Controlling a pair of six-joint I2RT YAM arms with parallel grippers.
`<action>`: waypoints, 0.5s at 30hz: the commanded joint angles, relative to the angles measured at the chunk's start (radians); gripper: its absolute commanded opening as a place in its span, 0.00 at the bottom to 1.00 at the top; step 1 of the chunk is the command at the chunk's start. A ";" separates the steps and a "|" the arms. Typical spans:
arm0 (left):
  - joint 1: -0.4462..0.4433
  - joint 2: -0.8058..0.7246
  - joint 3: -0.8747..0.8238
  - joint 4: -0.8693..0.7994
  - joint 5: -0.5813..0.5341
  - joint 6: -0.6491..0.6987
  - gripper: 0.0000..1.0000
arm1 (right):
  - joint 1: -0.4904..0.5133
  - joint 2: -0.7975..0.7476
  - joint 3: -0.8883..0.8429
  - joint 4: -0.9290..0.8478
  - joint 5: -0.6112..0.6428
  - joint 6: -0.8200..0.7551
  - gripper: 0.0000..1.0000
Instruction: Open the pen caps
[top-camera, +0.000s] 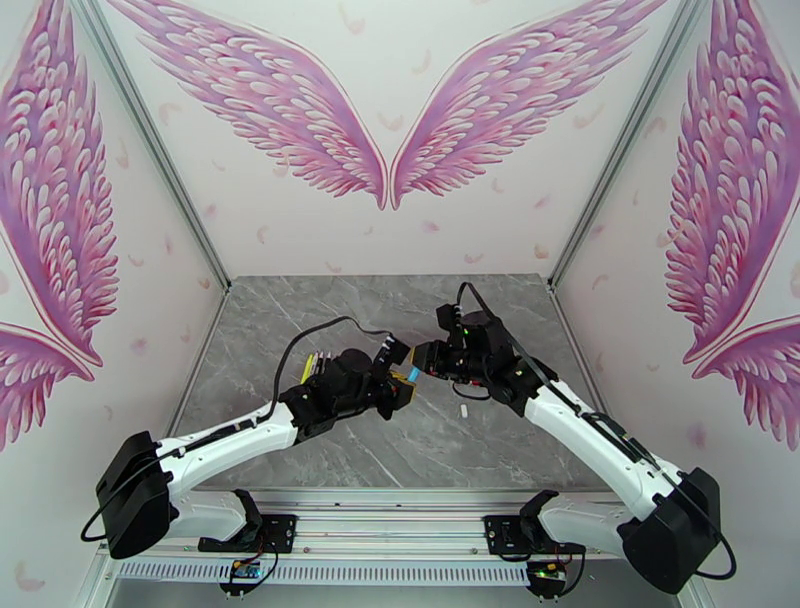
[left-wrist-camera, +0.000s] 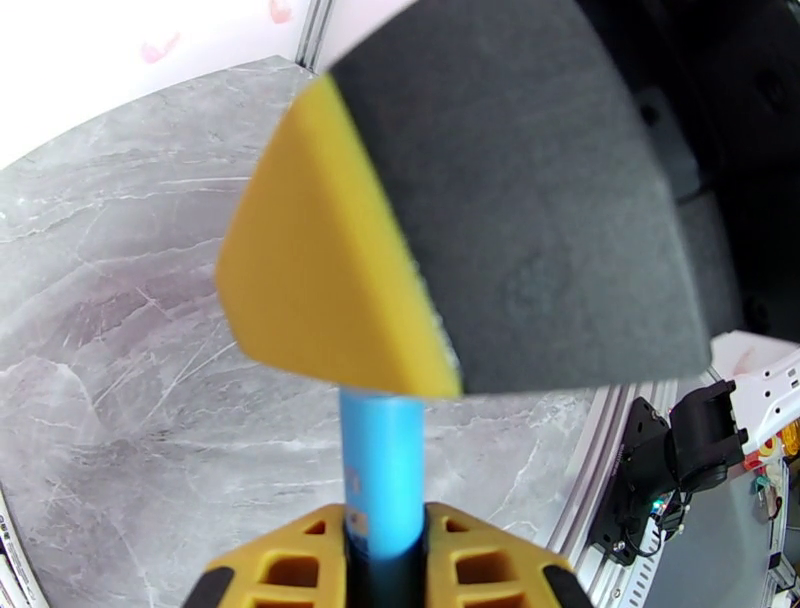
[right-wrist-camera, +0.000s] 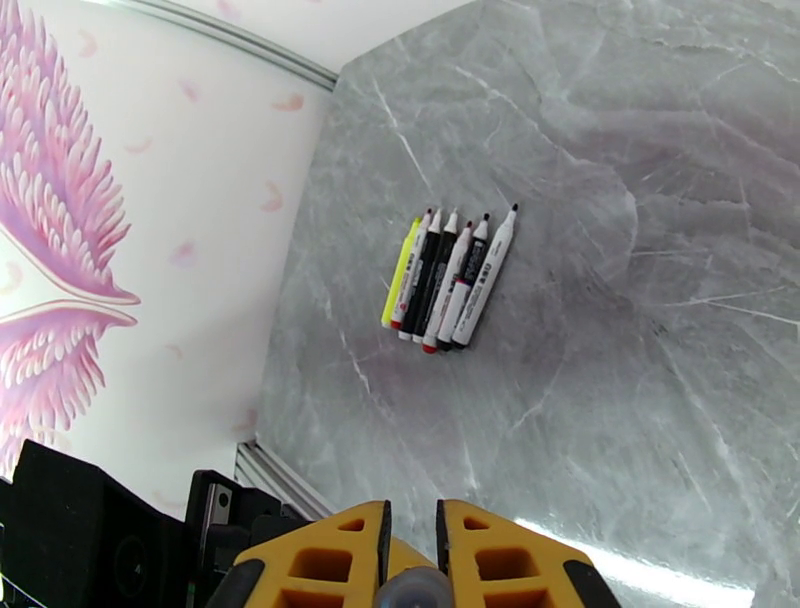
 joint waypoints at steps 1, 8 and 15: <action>0.001 -0.030 -0.049 -0.131 0.072 -0.007 0.00 | -0.035 -0.020 0.069 0.119 0.050 -0.036 0.11; 0.053 -0.082 -0.076 -0.101 0.151 -0.035 0.00 | -0.040 -0.046 0.081 0.127 -0.054 -0.123 0.12; 0.003 -0.063 -0.046 -0.171 0.001 0.021 0.00 | -0.042 -0.015 0.116 0.087 0.061 -0.012 0.11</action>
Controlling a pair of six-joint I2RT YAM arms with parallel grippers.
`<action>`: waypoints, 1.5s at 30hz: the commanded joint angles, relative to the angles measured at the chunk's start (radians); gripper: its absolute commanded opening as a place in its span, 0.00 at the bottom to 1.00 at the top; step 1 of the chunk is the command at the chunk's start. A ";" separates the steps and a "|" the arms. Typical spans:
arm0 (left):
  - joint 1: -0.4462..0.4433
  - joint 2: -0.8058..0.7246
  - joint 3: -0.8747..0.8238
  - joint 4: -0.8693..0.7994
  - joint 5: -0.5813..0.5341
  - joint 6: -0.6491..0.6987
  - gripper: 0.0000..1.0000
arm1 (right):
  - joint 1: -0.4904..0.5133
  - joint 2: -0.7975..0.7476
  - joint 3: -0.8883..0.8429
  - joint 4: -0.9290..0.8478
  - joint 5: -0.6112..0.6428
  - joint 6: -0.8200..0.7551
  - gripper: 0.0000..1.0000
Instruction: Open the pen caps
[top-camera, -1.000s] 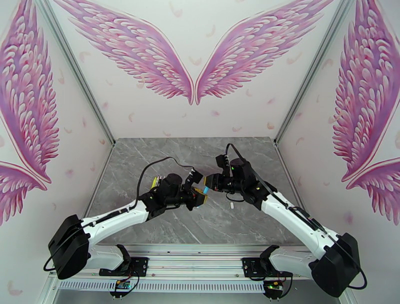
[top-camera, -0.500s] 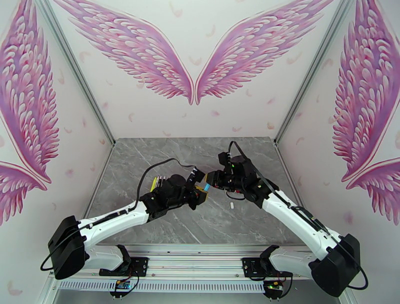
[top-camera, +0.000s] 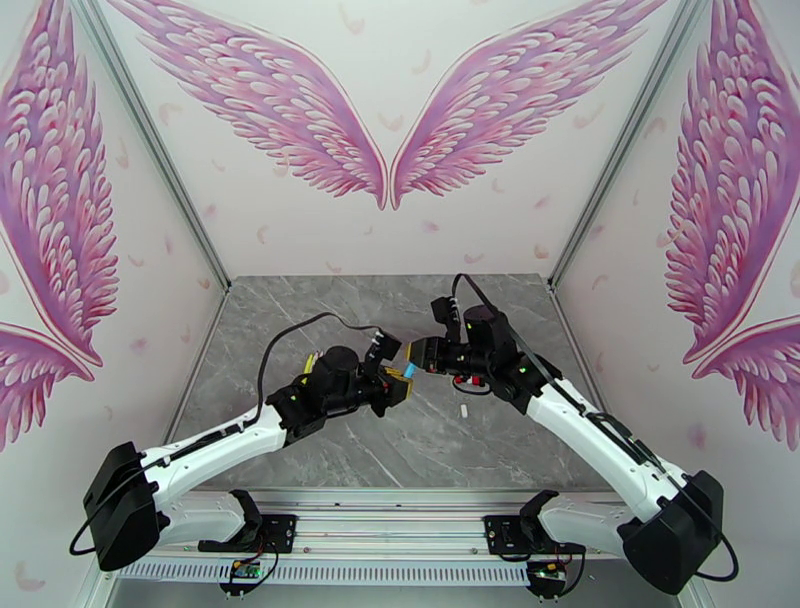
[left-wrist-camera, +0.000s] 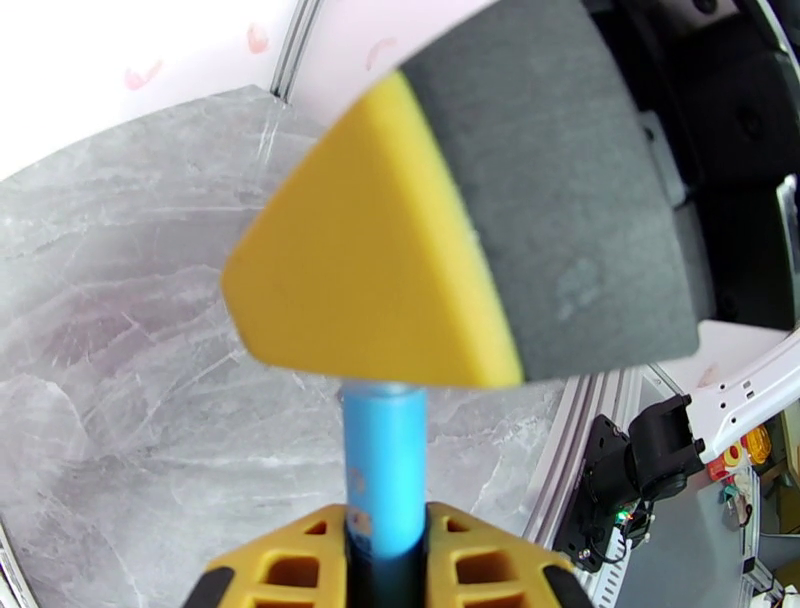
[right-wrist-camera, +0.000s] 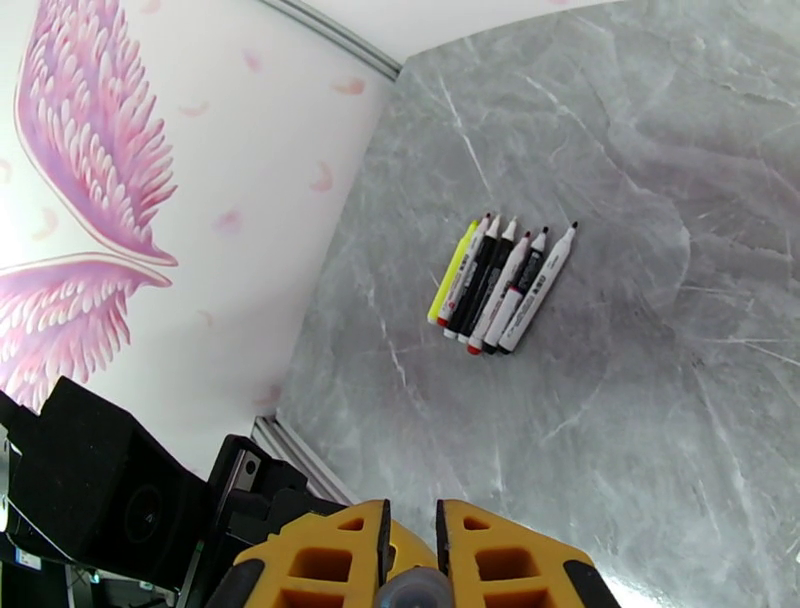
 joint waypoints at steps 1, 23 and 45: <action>-0.037 0.005 -0.015 -0.217 -0.073 0.047 0.00 | -0.042 -0.005 0.073 0.077 0.135 0.048 0.11; -0.025 0.016 -0.079 -0.135 0.065 0.012 0.00 | -0.064 -0.011 0.076 0.142 0.099 -0.031 0.11; 0.001 -0.078 -0.156 -0.014 -0.014 -0.084 0.00 | -0.077 -0.045 0.040 -0.102 0.130 -0.232 0.13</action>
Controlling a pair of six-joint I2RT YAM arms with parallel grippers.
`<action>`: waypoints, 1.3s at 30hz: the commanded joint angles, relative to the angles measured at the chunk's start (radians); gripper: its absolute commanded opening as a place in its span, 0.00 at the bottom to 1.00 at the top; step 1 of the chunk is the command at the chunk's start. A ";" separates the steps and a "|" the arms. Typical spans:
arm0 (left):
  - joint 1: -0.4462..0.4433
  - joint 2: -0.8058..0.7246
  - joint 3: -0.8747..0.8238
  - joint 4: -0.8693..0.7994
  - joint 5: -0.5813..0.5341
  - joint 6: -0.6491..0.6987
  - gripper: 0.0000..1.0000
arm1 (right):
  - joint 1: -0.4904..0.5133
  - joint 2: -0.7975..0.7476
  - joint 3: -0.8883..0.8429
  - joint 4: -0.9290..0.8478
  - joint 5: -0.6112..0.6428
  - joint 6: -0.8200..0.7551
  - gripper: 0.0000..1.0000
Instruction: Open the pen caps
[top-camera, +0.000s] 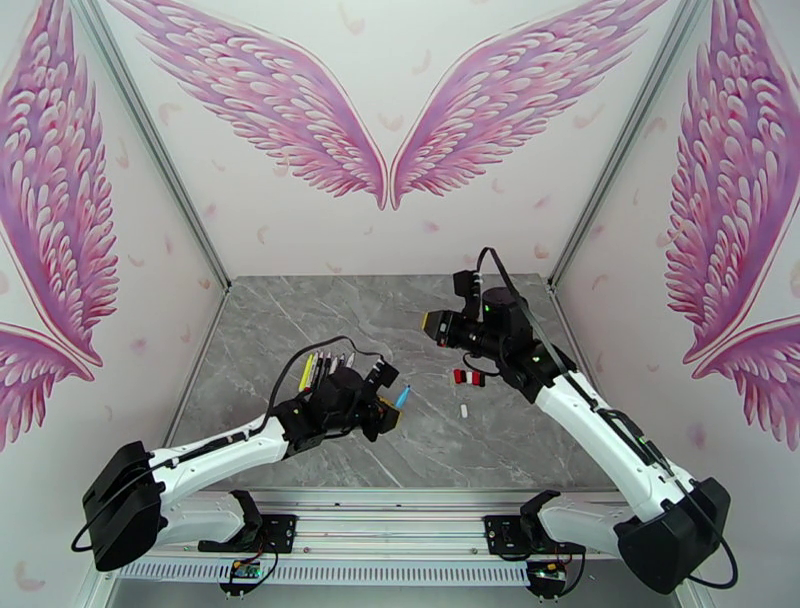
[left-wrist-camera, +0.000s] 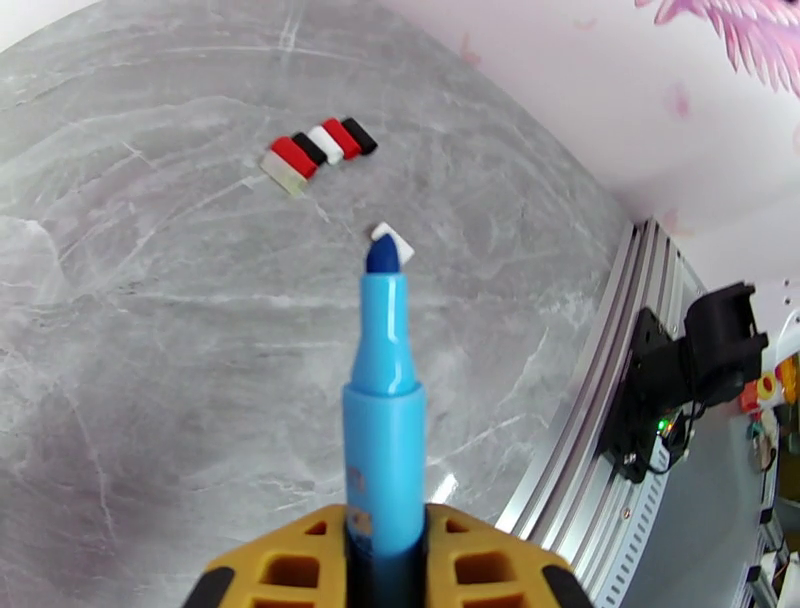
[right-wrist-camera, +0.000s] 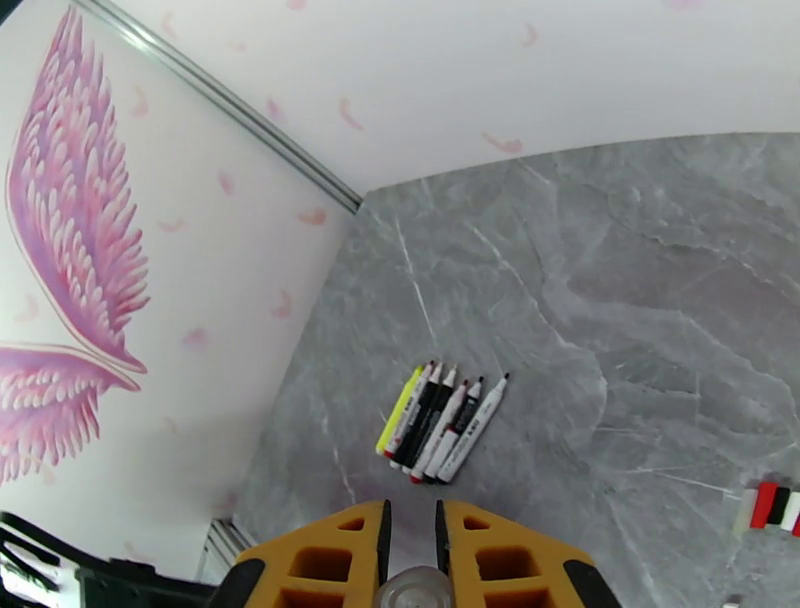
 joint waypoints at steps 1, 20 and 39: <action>0.013 -0.054 -0.020 0.065 -0.029 -0.057 0.00 | -0.002 -0.054 -0.039 -0.146 0.012 -0.114 0.13; 0.171 -0.041 -0.024 0.119 0.067 -0.144 0.00 | -0.018 -0.044 -0.212 -0.384 0.172 -0.191 0.13; 0.185 -0.023 -0.019 0.067 0.053 -0.119 0.00 | -0.102 0.158 -0.248 -0.386 0.262 -0.220 0.15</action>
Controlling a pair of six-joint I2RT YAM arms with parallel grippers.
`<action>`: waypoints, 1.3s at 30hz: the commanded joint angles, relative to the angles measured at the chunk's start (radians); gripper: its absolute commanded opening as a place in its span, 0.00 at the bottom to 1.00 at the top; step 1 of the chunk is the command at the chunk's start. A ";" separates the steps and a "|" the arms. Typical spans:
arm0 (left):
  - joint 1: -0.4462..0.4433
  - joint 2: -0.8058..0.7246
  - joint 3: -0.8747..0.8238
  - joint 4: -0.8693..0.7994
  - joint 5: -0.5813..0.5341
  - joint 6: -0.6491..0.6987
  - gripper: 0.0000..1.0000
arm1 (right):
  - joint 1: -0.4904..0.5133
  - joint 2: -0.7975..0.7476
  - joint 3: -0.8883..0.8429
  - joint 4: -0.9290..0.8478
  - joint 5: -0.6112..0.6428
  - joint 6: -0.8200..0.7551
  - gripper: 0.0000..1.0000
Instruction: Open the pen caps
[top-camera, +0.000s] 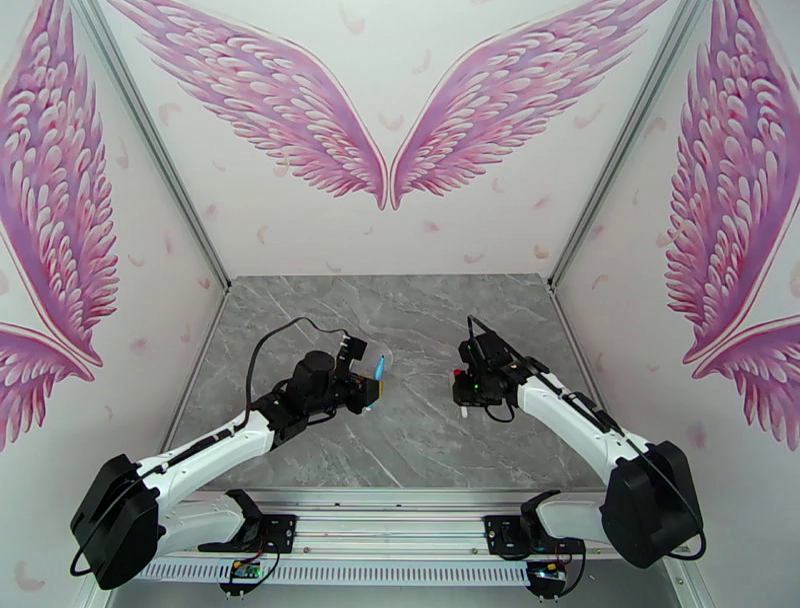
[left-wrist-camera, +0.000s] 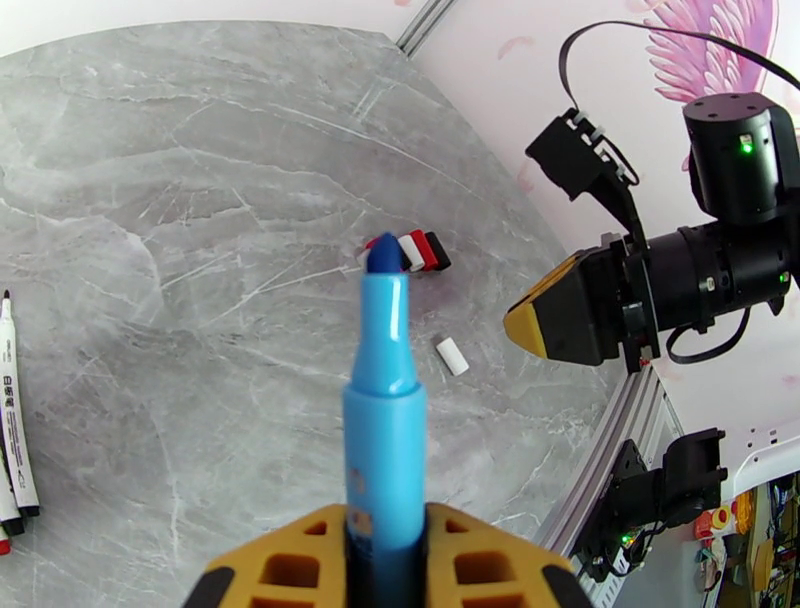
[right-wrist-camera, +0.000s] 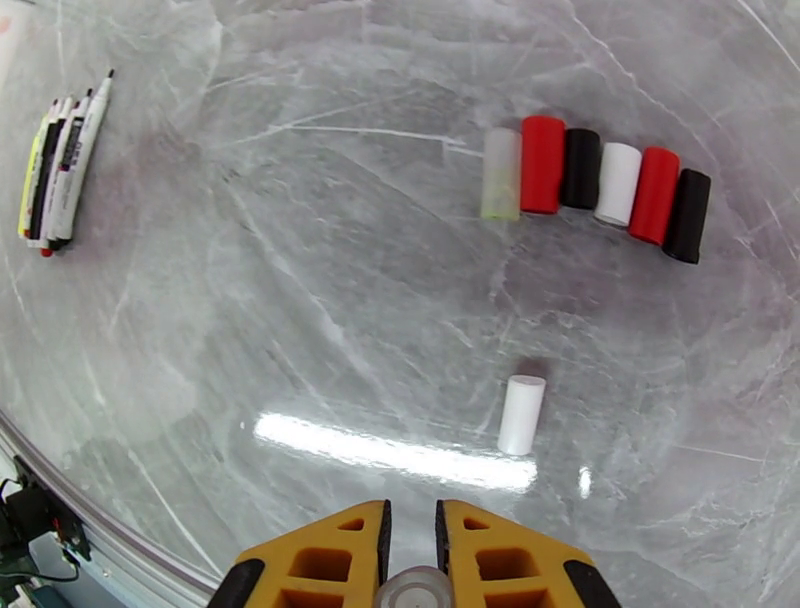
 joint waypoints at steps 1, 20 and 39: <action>-0.004 0.008 0.017 -0.015 -0.009 0.014 0.00 | -0.012 0.038 -0.001 -0.024 0.061 -0.012 0.15; -0.018 0.013 -0.016 -0.006 -0.013 0.025 0.00 | -0.055 0.226 0.011 -0.022 0.134 -0.016 0.16; -0.024 0.032 -0.025 0.016 -0.007 0.014 0.00 | -0.071 0.310 0.016 0.017 0.130 -0.023 0.20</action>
